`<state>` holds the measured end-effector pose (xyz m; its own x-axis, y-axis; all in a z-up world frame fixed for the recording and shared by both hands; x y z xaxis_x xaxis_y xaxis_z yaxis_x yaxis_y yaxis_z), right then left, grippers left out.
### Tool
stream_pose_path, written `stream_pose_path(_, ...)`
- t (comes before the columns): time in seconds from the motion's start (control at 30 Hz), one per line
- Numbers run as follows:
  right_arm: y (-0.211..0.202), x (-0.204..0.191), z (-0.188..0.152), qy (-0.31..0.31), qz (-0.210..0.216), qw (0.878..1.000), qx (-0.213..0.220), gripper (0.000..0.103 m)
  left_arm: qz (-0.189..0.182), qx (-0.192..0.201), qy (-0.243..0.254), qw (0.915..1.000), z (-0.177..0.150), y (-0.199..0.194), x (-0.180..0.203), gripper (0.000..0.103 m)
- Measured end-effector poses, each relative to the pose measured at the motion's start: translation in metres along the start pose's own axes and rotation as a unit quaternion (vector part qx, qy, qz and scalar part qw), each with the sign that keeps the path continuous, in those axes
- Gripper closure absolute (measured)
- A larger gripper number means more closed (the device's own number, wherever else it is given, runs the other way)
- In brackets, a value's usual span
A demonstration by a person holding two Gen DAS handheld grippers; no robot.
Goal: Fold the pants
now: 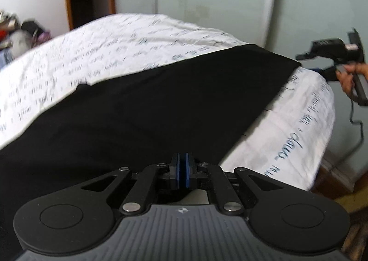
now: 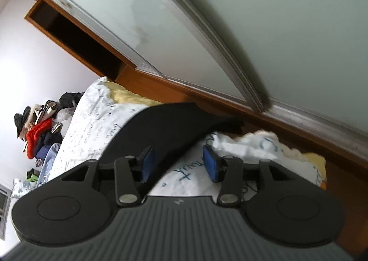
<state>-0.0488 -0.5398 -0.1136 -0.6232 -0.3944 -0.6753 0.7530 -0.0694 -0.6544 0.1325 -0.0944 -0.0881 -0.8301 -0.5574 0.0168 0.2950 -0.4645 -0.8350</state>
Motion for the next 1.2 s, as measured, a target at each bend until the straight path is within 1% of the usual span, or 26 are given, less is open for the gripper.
stream_pose_path(0.1, 0.0, 0.0, 0.003, 0.017, 0.011, 1.0, 0.002, 0.056, -0.005, 0.028, -0.01, 0.9995, 0.006, -0.015, -0.009, 0.094)
stream_pose_path(0.17, -0.008, 0.0, 0.001, 0.019, -0.002, 1.0, 0.02, 0.052, 0.014, 0.029, -0.032, 0.999, 0.009, -0.019, -0.025, 0.093)
stream_pose_path(0.2, -0.013, -0.009, 0.002, -0.007, -0.012, 0.999, 0.036, 0.048, 0.026, 0.03, -0.044, 0.9983, 0.009, -0.02, -0.034, 0.093)
stream_pose_path(0.23, -0.017, -0.028, 0.0, -0.058, -0.017, 0.997, 0.052, 0.036, 0.036, 0.029, -0.058, 0.9973, 0.009, -0.021, -0.043, 0.093)
stream_pose_path(0.27, -0.022, -0.045, -0.007, -0.111, -0.016, 0.992, 0.058, 0.031, 0.046, 0.026, -0.075, 0.9958, 0.007, -0.021, -0.054, 0.093)
stream_pose_path(0.3, -0.019, -0.068, -0.013, -0.161, -0.013, 0.985, 0.058, 0.026, 0.056, 0.025, -0.092, 0.9939, 0.006, -0.021, -0.063, 0.093)
stream_pose_path(0.37, -0.005, -0.123, -0.038, -0.278, -0.003, 0.959, 0.052, 0.025, 0.069, 0.027, -0.12, 0.99, 0.005, -0.023, -0.078, 0.093)
stream_pose_path(0.43, 0.02, -0.18, -0.073, -0.393, 0.008, 0.919, 0.036, 0.025, 0.094, 0.026, -0.139, 0.9854, 0.0, -0.026, -0.091, 0.093)
stream_pose_path(0.47, 0.034, -0.208, -0.093, -0.447, 0.013, 0.894, 0.029, 0.025, 0.107, 0.025, -0.146, 0.9832, -0.003, -0.027, -0.096, 0.092)
stream_pose_path(0.5, 0.051, -0.235, -0.117, -0.503, 0.018, 0.864, 0.024, 0.021, 0.117, 0.023, -0.15, 0.9815, -0.006, -0.027, -0.101, 0.091)
stream_pose_path(0.53, 0.067, -0.258, -0.138, -0.549, 0.02, 0.836, 0.018, 0.013, 0.126, 0.019, -0.151, 0.9803, -0.011, -0.027, -0.105, 0.086)
stream_pose_path(0.57, 0.081, -0.276, -0.158, -0.585, 0.018, 0.811, 0.013, 0.01, 0.137, 0.016, -0.148, 0.9792, -0.015, -0.027, -0.106, 0.081)
stream_pose_path(0.63, 0.111, -0.311, -0.2, -0.659, 0.014, 0.752, 0.011, 0.011, 0.17, 0.011, -0.135, 0.9761, -0.023, -0.027, -0.109, 0.052)
stream_pose_path(0.67, 0.124, -0.325, -0.219, -0.684, 0.021, 0.729, 0.008, 0.014, 0.191, 0.01, -0.125, 0.9736, -0.027, -0.027, -0.11, 0.044)
stream_pose_path(0.7, 0.132, -0.336, -0.238, -0.703, 0.032, 0.71, -0.003, 0.027, 0.208, 0.011, -0.115, 0.9713, -0.031, -0.028, -0.11, 0.034)
stream_pose_path(0.73, 0.141, -0.347, -0.252, -0.719, 0.044, 0.693, -0.024, 0.051, 0.219, 0.011, -0.107, 0.9698, -0.036, -0.028, -0.108, 0.033)
stream_pose_path(0.77, 0.147, -0.353, -0.27, -0.73, 0.053, 0.68, -0.045, 0.062, 0.22, 0.009, -0.101, 0.9701, -0.039, -0.027, -0.108, 0.033)
stream_pose_path(0.83, 0.162, -0.361, -0.3, -0.747, 0.056, 0.658, -0.077, 0.089, 0.211, 0.007, -0.106, 0.9716, -0.045, -0.024, -0.108, 0.033)
stream_pose_path(0.87, 0.169, -0.36, -0.311, -0.753, 0.049, 0.65, -0.087, 0.094, 0.205, 0.008, -0.112, 0.9723, -0.047, -0.024, -0.11, 0.033)
stream_pose_path(0.93, 0.198, -0.364, -0.316, -0.757, 0.022, 0.645, -0.105, 0.096, 0.192, 0.011, -0.125, 0.9733, -0.05, -0.025, -0.113, 0.033)
stream_pose_path(1.0, 0.224, -0.361, -0.306, -0.753, -0.001, 0.65, -0.103, 0.1, 0.186, 0.011, -0.131, 0.9736, -0.052, -0.025, -0.115, 0.033)
stream_pose_path(1.03, 0.231, -0.366, -0.301, -0.742, 0.009, 0.663, -0.103, 0.101, 0.187, 0.009, -0.129, 0.9739, -0.051, -0.026, -0.114, 0.033)
stream_pose_path(1.07, 0.239, -0.37, -0.288, -0.721, 0.015, 0.684, -0.113, 0.101, 0.19, 0.01, -0.124, 0.974, -0.051, -0.03, -0.113, 0.033)
stream_pose_path(1.1, 0.243, -0.374, -0.282, -0.708, 0.009, 0.696, -0.12, 0.101, 0.195, 0.016, -0.12, 0.9733, -0.048, -0.034, -0.114, 0.033)
stream_pose_path(1.17, 0.233, -0.375, -0.268, -0.697, 0.006, 0.709, -0.105, 0.096, 0.212, 0.033, -0.117, 0.9697, -0.045, -0.043, -0.12, 0.033)
stream_pose_path(1.2, 0.224, -0.375, -0.263, -0.697, 0.009, 0.71, -0.096, 0.094, 0.218, 0.039, -0.122, 0.9675, -0.044, -0.047, -0.126, 0.033)
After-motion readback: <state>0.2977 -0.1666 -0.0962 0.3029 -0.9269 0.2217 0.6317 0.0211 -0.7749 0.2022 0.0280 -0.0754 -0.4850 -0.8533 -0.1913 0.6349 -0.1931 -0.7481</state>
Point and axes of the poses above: each gripper's, at about its wrist camera, not at the fingertips, and y roughly the way its jaws point, x to its right, z to its top, the point moved 9 cm from there along y, roughly the way its jaws point, and after that the axes turned 14 degrees about -x, right-handed, at the moved point
